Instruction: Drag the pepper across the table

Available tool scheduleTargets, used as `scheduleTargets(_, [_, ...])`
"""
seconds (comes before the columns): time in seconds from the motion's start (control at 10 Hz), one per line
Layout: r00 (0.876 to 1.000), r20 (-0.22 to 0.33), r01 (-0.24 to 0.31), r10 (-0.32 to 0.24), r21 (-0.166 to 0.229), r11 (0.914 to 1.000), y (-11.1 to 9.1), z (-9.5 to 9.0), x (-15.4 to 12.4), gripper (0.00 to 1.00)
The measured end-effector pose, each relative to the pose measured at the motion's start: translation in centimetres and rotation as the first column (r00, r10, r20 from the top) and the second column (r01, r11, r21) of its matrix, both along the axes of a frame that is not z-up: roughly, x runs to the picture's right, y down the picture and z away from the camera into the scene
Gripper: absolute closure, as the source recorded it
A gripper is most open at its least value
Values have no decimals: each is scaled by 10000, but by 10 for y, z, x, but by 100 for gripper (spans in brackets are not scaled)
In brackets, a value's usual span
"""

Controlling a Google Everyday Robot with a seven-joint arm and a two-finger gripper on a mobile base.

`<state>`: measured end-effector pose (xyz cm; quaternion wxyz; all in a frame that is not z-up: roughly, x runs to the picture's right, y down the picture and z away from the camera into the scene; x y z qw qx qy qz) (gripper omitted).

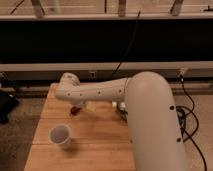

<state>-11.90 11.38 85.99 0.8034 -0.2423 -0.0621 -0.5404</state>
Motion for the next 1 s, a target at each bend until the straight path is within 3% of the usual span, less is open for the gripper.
scheduleTargets(0.3, [9997,133,186,-185,-55,9998,1,4,-1,20])
scheduleTargets(0.5, [9995,316,-56,59,-91,9999,-1,5,-6,20])
scheduleTargets(0.8, [9972,649,-331,363,-506,9982,0,17,-22,20])
scheduleTargets(1.0, [9973,574,-396,456,-1022,9940,4,32,-28,20])
